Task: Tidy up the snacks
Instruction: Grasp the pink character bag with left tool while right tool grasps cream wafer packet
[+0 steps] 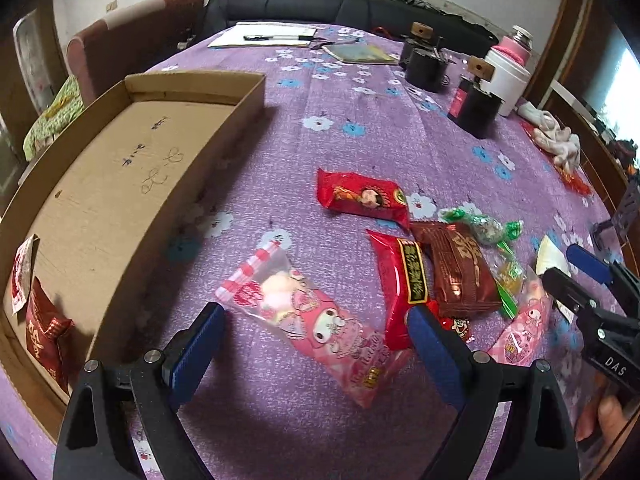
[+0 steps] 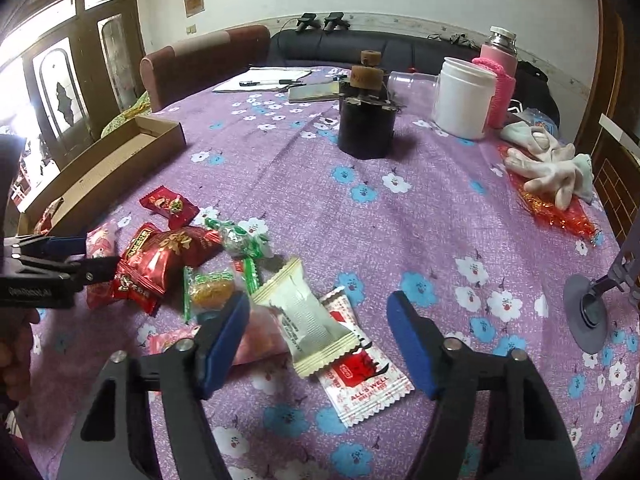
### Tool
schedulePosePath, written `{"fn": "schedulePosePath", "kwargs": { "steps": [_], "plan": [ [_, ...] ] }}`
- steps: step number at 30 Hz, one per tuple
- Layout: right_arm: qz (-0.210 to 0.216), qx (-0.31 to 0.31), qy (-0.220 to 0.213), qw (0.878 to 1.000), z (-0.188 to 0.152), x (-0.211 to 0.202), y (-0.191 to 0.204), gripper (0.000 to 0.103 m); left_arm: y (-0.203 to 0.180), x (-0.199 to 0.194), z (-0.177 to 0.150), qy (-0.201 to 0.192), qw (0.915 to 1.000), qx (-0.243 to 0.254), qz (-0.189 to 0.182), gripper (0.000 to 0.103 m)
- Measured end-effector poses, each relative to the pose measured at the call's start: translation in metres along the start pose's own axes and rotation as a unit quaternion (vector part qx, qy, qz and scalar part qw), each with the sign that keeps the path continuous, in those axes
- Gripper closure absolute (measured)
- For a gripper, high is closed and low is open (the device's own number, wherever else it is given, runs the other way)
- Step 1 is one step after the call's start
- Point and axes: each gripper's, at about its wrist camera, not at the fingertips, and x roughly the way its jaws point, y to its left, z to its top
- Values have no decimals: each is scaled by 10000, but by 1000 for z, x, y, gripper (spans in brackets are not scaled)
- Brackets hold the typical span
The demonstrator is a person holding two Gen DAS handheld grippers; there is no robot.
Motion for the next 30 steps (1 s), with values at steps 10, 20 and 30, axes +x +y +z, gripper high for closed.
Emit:
{"fn": "schedulePosePath", "kwargs": {
  "steps": [10,20,30],
  "plan": [
    [167,13,41,9999,-2,0,3,54,3,-5,1,-178,9988,437,105,67],
    [233,-155,40,9996,-9,-6,16,69,18,-11,-5,-179,9978,634,102,77],
    [235,-62,51,9997,-17,-12,12,72,30,-14,-7,-150,9977,654,27,77]
  ]
}}
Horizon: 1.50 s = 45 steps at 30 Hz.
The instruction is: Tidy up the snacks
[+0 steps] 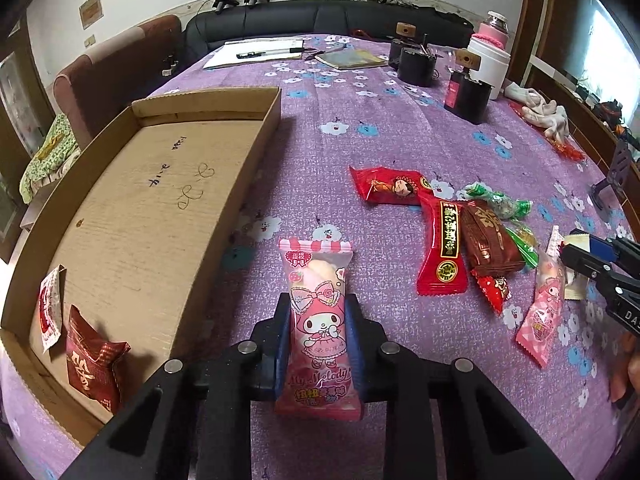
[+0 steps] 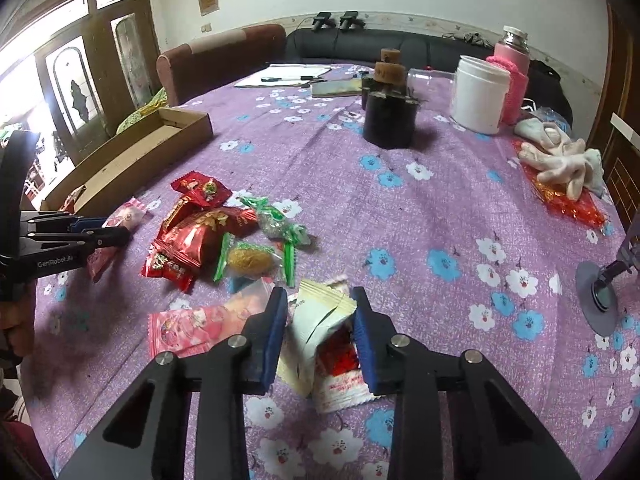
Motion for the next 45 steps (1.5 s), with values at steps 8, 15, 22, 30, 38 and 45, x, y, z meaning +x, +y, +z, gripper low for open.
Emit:
{"fn": "schedulePosePath", "kwargs": {
  "steps": [8,15,22,30,38,45],
  "plan": [
    [-36,39,13,10000,-3,-1,2,72,3,-3,-5,17,9999,56,-128,77],
    [-32,152,13,9999,-12,-13,5,72,7,-7,-9,34,9996,128,-264,77],
    [9,93,4,10000,-20,-23,18,71,16,-11,-12,25,9989,106,-456,77],
    [205,73,180,9996,-34,-20,32,65,14,-10,-13,66,9989,224,-417,77],
    [278,262,-2,9993,-39,-31,30,71,9,-21,-15,-63,9984,214,-521,77],
    [365,171,-61,9992,-46,-41,39,75,6,-29,-19,-132,9979,221,-589,77]
  ]
}}
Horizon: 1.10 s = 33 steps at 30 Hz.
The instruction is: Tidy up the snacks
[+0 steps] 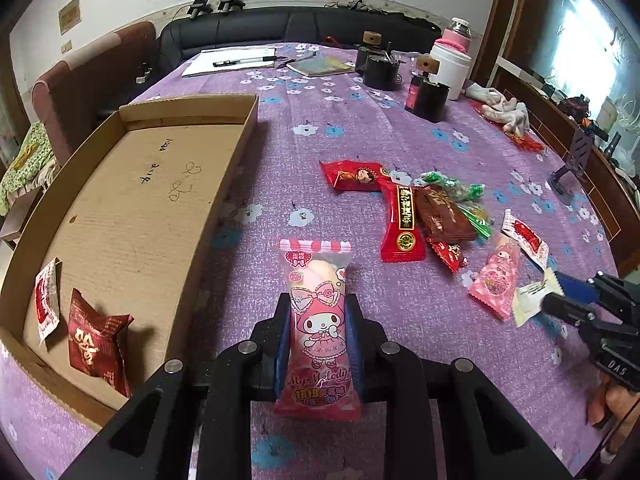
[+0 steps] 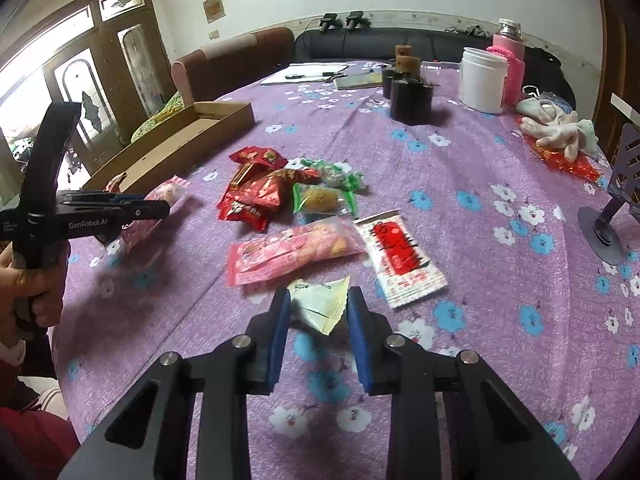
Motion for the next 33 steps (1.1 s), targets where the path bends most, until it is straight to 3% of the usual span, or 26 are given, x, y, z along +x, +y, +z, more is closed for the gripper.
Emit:
{"fn": "schedulePosePath", "kwargs": {
  "steps": [3,10,17,27,31,33],
  "plan": [
    [76,-38,-20,10000,-1,1,8,76,1,-6,-2,-50,10000,-9,-23,77],
    [154,-80,-337,9993,3,-12,23,95,2,-14,-4,-140,9999,-23,-76,77],
    [231,-52,-443,9987,1,-22,27,100,0,-22,-6,-226,9997,27,-103,77],
    [317,-20,-651,9974,9,-35,31,100,-3,-35,-7,-377,9992,127,-59,77],
    [209,57,-425,9989,11,-26,27,100,-2,-37,-8,-394,9991,123,-78,77],
    [135,134,-232,9995,7,-20,20,83,-2,-37,-9,-389,9991,133,-84,77]
  ]
}}
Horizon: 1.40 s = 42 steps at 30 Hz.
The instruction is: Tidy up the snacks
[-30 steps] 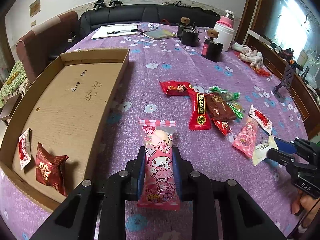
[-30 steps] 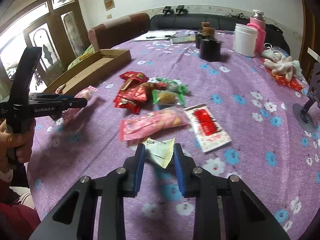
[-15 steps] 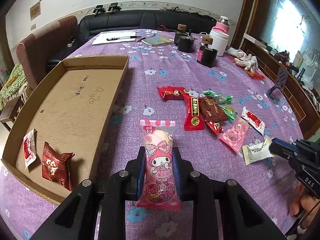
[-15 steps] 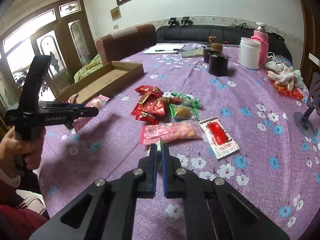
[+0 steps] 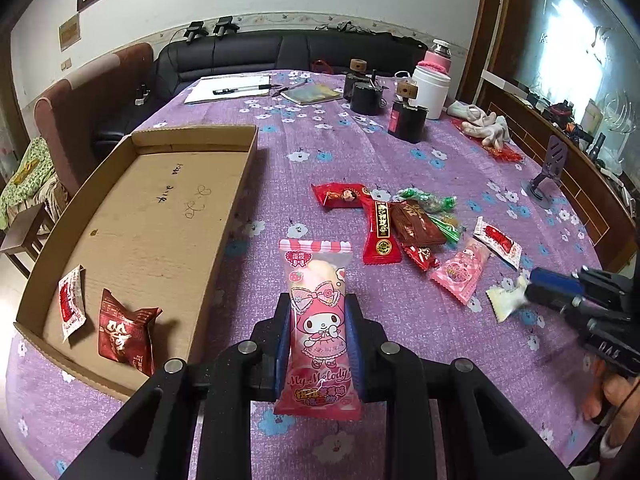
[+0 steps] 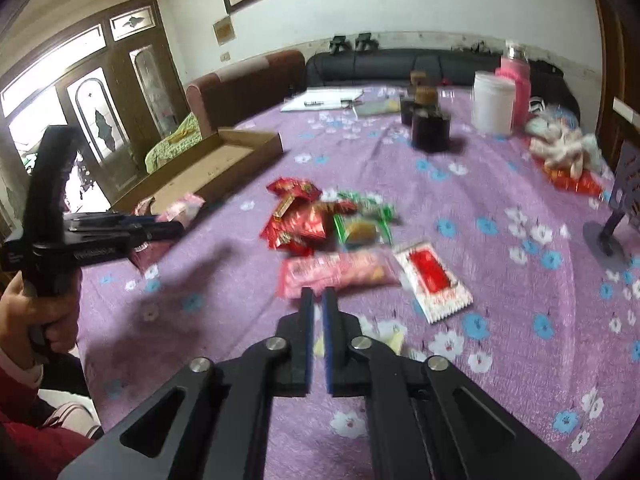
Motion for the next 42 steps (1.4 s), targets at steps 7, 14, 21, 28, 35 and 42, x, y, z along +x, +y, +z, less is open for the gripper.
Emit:
{"fn": "schedulePosePath", "kwargs": {
  "steps": [7,14,21,28,35,42],
  "plan": [
    [-687,-232,71,9973,-11,7,2,5,-4,2,-1,43,9999,0,-102,77],
    [-852,-461,327,9948,-12,30,14,28,-6,3,-1,60,9999,5,-130,77],
    [-896,-247,459,9946,-15,32,2,67,-5,1,-1,47,9998,-34,-171,77],
    [-764,-255,203,9965,-13,14,9,69,-8,-6,0,-29,9998,1,-182,77],
    [-541,-282,-130,9981,6,0,25,69,2,-19,3,-163,9997,-49,195,77],
    [-158,-428,-297,9985,29,5,55,69,34,-38,7,-342,9966,-308,676,77]
  ]
}}
